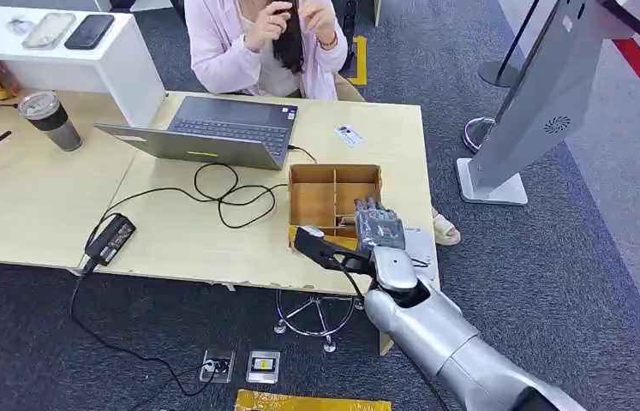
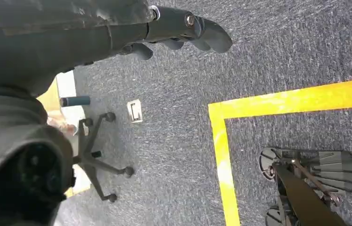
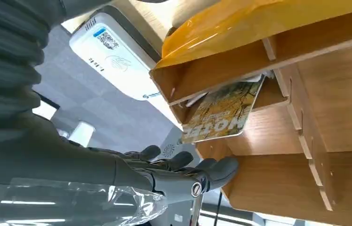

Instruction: Pass the card to the sensor for recognition and then transmit it.

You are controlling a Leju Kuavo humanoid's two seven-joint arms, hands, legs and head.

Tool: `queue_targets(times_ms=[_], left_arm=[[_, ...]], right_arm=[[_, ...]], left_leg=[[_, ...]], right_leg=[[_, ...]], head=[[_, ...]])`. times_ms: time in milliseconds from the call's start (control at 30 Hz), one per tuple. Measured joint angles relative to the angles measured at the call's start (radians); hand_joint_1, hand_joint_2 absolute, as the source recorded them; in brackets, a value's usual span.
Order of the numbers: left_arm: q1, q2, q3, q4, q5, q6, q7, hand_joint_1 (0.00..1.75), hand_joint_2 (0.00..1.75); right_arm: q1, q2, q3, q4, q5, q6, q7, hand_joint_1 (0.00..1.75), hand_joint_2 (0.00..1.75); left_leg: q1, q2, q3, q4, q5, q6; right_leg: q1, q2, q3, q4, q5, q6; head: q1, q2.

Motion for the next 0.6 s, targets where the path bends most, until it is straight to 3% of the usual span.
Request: queue_targets(times_ms=[167, 200, 600], left_arm=[[0.000, 0.000, 0.000, 0.000, 0.000, 0.003, 0.000, 0.00, 0.00], [0.000, 0.000, 0.000, 0.000, 0.000, 0.003, -0.001, 0.00, 0.00], [0.000, 0.000, 0.000, 0.000, 0.000, 0.003, -0.002, 0.00, 0.00]], right_arm=[[0.006, 0.000, 0.000, 0.000, 0.000, -0.004, 0.000, 0.00, 1.75], [0.006, -0.001, 0.000, 0.000, 0.000, -0.004, 0.000, 1.75, 1.75], [0.010, -0.002, -0.016, 0.000, -0.003, -0.018, 0.000, 1.75, 1.75]], left_leg=[[0.000, 0.000, 0.000, 0.000, 0.000, 0.000], [0.000, 0.000, 0.000, 0.000, 0.000, 0.000], [0.000, 0.000, 0.000, 0.000, 0.000, 0.000]], right_leg=[[0.000, 0.000, 0.000, 0.000, 0.000, 0.000], [0.000, 0.000, 0.000, 0.000, 0.000, 0.000], [0.000, 0.000, 0.000, 0.000, 0.000, 0.000]], head=[[0.000, 0.000], [0.000, 0.000], [0.000, 0.000]])
